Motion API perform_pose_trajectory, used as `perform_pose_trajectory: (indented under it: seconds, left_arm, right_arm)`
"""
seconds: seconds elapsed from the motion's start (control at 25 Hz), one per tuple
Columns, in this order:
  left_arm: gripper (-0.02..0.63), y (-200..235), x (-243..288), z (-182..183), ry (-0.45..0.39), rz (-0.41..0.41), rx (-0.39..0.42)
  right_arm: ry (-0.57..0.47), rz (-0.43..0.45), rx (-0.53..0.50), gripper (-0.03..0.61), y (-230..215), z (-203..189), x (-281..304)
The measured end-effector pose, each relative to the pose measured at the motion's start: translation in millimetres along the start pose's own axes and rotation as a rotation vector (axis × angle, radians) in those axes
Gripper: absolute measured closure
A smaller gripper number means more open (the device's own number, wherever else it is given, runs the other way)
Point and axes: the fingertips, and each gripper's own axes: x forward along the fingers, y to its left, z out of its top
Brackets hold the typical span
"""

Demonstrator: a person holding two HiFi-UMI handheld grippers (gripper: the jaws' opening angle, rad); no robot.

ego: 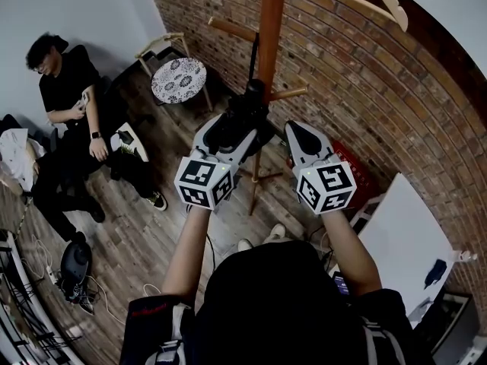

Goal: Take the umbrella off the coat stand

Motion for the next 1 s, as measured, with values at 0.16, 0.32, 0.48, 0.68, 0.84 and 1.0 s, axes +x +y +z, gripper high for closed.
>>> perform_pose_trajectory:
  seconds: [0.16, 0.32, 0.48, 0.68, 0.84, 1.0]
  left_arm:
    - [0.269, 3, 8, -3, 0.016, 0.002, -0.012]
    - [0.212, 10, 13, -4, 0.016, 0.045, -0.018]
    - [0.183, 10, 21, -8, 0.029, 0.044, -0.030]
    - [0.170, 10, 29, -12, 0.035, 0.040, -0.057]
    - [0.170, 9, 37, -16, 0.054, 0.030, -0.070]
    - [0.170, 12, 47, -22, 0.076, 0.036, -0.059]
  right_arm:
    - [0.001, 0.002, 0.003, 0.549, -4, -1, 1]
    - [0.002, 0.007, 0.006, 0.549, -5, -3, 2]
    - [0.007, 0.009, 0.006, 0.549, -10, -5, 1]
    - [0.009, 0.004, 0.004, 0.551, -17, -6, 0]
    - [0.012, 0.006, 0.012, 0.551, -21, -6, 1]
    - [0.018, 0.011, 0.012, 0.551, -24, -8, 2]
